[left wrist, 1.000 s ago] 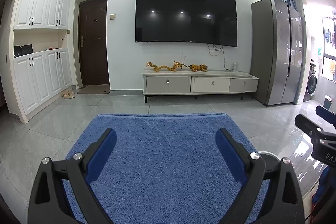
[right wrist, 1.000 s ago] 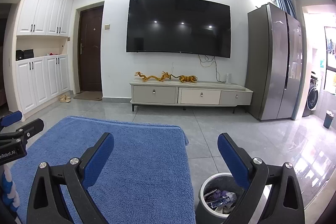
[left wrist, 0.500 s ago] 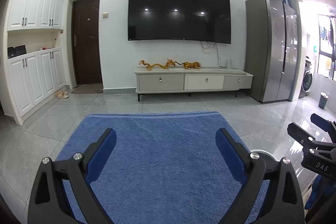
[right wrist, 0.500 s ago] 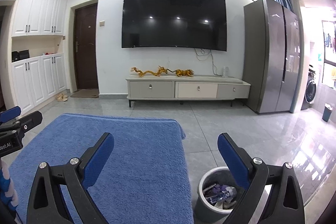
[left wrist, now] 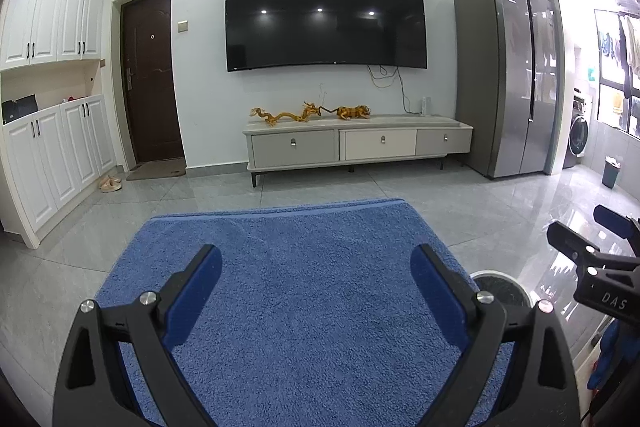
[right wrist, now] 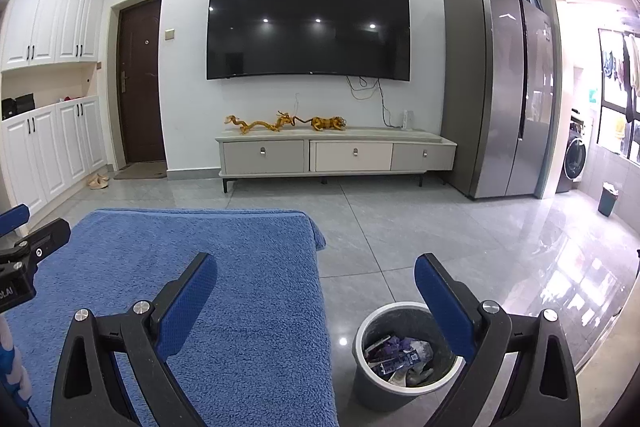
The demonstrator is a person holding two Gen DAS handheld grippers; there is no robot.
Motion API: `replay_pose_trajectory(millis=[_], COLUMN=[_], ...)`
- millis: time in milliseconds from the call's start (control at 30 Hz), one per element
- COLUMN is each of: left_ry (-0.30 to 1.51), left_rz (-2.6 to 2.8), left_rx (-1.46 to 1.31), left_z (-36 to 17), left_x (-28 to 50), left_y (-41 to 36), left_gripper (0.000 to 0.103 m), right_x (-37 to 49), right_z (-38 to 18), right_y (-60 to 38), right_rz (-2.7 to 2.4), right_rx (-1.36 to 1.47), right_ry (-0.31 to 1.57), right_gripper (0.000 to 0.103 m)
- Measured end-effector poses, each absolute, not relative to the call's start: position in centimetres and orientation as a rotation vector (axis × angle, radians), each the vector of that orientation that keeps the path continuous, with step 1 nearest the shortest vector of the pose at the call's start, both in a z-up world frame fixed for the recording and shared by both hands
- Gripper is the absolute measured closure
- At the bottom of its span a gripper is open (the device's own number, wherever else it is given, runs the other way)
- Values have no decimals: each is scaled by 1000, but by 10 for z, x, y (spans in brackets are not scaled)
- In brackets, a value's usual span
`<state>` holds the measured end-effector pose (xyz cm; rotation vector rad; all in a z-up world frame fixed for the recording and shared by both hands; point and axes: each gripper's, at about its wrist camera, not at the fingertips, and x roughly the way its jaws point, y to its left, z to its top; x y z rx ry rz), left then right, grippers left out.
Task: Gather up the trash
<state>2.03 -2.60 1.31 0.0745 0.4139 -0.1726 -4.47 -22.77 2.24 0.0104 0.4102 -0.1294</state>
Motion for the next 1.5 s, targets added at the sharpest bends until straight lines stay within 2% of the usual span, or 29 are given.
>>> replay_pose_trajectory(millis=[767, 1500], left_ry=[417, 408], left_rz=[-159, -123], left_rx=[50, 60], left_z=[7, 8], left_x=[34, 37], left_y=[-23, -29], left_gripper=[7, 7], right_x=[-26, -23], right_z=[6, 7], right_y=[-225, -232], right_rz=[-133, -142], right_rx=[0, 3], right_ry=[457, 426], right_gripper=[1, 0])
